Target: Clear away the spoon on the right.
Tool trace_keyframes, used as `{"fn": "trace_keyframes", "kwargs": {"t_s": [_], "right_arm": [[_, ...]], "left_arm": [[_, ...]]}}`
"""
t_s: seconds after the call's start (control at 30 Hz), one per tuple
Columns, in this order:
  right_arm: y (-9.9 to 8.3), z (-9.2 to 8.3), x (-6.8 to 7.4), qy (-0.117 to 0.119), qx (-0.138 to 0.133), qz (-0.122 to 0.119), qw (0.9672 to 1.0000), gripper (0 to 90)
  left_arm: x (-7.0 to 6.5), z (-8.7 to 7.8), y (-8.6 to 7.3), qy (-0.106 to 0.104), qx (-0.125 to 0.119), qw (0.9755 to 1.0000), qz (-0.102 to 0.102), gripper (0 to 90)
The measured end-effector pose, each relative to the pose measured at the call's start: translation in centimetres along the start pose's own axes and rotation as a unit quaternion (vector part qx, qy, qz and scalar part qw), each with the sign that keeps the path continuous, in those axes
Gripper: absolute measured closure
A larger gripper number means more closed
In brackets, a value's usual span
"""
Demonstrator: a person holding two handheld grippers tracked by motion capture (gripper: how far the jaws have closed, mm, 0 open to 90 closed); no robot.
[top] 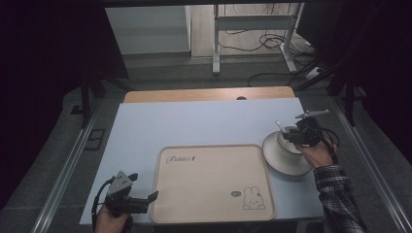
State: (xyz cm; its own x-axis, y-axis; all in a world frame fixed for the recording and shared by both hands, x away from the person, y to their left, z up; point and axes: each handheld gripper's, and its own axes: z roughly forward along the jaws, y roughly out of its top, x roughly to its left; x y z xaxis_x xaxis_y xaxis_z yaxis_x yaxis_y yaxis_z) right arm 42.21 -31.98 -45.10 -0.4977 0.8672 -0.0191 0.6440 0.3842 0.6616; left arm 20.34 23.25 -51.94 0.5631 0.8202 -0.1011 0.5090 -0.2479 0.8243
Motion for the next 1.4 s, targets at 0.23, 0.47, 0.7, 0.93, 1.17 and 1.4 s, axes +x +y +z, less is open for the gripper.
{"fn": "trace_keyframes", "kwargs": {"t_s": [0.23,0.47,0.7,0.93,1.17,1.4], "right_arm": [[0.0,1.0,-0.2,0.009,0.012,-0.003,0.9999,72.5],[0.2,1.1,-0.6,0.015,0.016,-0.001,0.9997,74.2],[0.2,0.5,-0.3,0.01,0.017,-0.005,0.9998,74.6],[0.3,-1.0,-0.2,0.004,0.008,-0.009,0.9999,74.7],[0.6,-2.5,-0.2,0.004,0.001,-0.006,1.0,74.9],[0.8,-3.4,-0.1,0.0,-0.004,-0.009,1.0,75.0]], "left_arm": [[0.0,0.0,0.0,0.001,0.001,1.0,0.001,1.0],[-0.1,0.0,0.0,0.002,0.003,1.0,0.004,1.0],[-0.1,0.0,0.0,0.002,0.004,1.0,0.006,1.0],[-0.1,0.0,0.0,0.004,0.005,1.0,0.007,1.0],[-0.1,0.0,0.0,0.004,0.005,1.0,0.007,1.0],[-0.1,0.0,0.0,0.005,0.006,0.9999,0.008,1.0]]}}
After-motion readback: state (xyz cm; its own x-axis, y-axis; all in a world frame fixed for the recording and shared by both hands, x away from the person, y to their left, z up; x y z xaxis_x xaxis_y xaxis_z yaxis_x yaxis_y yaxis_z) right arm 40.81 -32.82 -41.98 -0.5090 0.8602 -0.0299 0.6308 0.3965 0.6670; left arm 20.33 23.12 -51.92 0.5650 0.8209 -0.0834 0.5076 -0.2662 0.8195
